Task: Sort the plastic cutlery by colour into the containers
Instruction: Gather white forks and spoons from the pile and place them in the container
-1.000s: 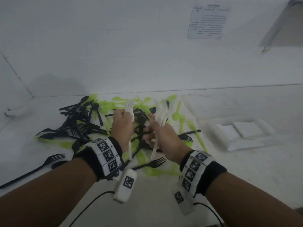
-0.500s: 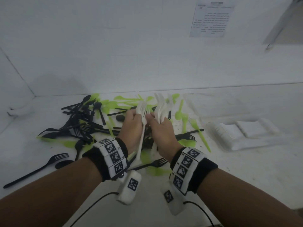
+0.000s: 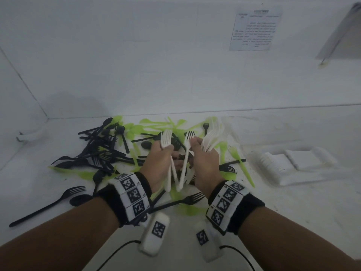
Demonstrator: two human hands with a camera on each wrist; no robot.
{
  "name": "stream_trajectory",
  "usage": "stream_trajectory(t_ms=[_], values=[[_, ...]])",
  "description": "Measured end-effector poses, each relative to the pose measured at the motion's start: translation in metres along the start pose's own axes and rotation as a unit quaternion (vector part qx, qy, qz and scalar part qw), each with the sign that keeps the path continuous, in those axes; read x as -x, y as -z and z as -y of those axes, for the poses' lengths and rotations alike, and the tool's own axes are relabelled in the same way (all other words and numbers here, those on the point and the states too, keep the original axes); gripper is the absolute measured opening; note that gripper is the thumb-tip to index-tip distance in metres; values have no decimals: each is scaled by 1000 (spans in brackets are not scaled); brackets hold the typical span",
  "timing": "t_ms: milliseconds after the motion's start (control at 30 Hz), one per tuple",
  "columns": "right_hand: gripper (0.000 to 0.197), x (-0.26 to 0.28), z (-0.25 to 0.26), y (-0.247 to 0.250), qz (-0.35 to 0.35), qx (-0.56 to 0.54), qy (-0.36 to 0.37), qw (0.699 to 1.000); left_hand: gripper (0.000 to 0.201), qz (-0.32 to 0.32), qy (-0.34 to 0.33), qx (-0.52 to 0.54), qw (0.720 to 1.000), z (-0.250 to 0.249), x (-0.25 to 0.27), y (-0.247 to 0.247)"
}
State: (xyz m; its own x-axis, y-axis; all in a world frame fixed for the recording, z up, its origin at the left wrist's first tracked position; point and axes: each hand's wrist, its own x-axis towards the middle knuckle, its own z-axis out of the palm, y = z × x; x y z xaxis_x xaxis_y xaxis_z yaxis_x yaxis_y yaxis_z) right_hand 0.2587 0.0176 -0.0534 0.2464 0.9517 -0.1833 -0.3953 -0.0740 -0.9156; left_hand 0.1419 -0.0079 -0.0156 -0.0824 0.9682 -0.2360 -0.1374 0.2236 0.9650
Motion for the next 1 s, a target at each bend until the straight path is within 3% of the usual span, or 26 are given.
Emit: stream_trajectory(t_ms=[100, 267, 367, 433, 533, 667, 767, 833, 933, 1000], values=[[13, -1, 6, 1, 14, 18, 1, 1000, 7, -13, -6, -49, 999, 4, -6, 4], [21, 13, 10, -4, 87, 3, -28, 996, 22, 33, -29, -61, 997, 2, 1, -5], [23, 18, 9, -6, 81, -35, -41, 995, 13, 69, -14, -23, 997, 3, 10, -15], [21, 20, 9, -7, 86, -61, -53, 993, 32, 69, -7, -34, 997, 8, 10, -17], [23, 24, 11, -7, 106, -86, -81, 987, 36, 67, -15, -47, 997, 8, 10, -18], [23, 21, 14, -2, 90, -56, -96, 990, 34, 82, -31, -28, 996, 6, 10, -14], [21, 18, 15, 3, 75, -36, -94, 992, 31, 102, -68, -97, 988, 6, 11, -9], [19, 18, 15, 5, 69, -35, -90, 993, 41, 113, -84, -159, 977, 7, 10, -8], [31, 17, 14, 4, 73, -27, -81, 994, 87, 145, -56, -167, 974, 15, 4, -3], [35, 15, 14, 3, 75, -7, -76, 994, 86, 158, -59, -142, 975, 20, 0, 2]])
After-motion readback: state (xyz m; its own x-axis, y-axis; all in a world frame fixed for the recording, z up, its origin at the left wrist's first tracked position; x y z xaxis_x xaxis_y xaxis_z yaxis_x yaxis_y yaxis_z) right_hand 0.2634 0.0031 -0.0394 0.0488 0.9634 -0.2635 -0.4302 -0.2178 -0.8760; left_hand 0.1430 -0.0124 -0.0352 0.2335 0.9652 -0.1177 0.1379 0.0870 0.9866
